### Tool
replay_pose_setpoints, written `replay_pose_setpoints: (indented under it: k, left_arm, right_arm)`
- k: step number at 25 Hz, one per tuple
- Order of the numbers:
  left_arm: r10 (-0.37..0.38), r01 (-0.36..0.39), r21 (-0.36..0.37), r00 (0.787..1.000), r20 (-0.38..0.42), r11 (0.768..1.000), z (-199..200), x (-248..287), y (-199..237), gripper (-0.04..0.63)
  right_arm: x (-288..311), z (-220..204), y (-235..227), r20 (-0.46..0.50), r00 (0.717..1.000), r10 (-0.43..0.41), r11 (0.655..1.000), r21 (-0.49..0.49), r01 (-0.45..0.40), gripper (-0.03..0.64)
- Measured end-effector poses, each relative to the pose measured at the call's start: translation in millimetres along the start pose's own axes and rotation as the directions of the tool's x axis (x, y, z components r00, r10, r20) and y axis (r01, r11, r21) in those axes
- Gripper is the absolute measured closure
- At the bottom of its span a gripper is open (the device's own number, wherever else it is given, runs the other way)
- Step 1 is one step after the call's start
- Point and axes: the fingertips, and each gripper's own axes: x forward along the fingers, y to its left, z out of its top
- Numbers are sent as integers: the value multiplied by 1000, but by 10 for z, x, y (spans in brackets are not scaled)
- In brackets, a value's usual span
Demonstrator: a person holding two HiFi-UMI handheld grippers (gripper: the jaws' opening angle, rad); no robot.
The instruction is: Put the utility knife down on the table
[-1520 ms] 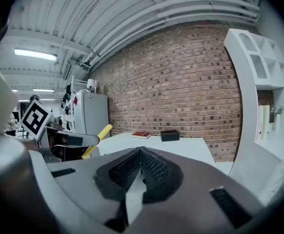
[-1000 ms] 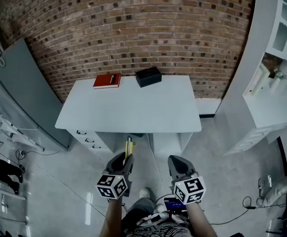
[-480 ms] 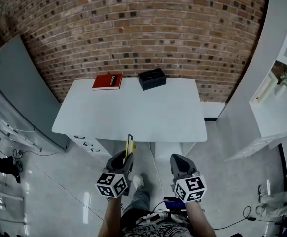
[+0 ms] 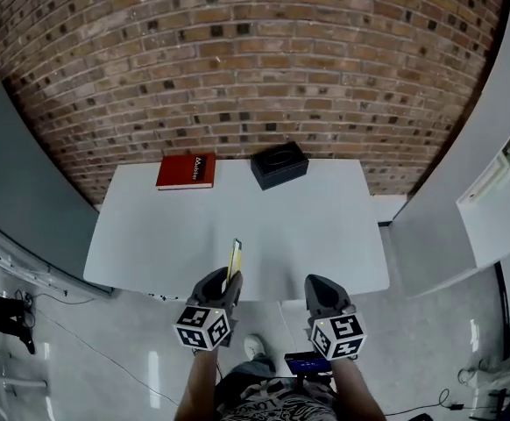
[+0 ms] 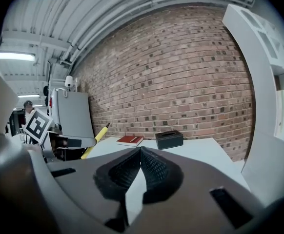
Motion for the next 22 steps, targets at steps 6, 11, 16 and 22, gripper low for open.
replay_pose_setpoints:
  k: [6,11,16,22]
  left_arm:
    - [-29,29,-12,1000,-7,1000,238,373,505,474]
    - [-48,48,-31,999,-1,998,331,468,647,474]
    - [-53,53,-39,999,11,998,414,542,751,474]
    - [-56,57,-41,998,7,998,441,677,843,474]
  right_arm:
    - [602,211,-74,-1,999,-52,998,31,52,617]
    - [746,345,-30,7,998,-60,998,22,59,617]
    - [853,389,-34,3,998,-66,998,8,66,617]
    - [1011,374,-52,-8,998,-63,998,5,63,617]
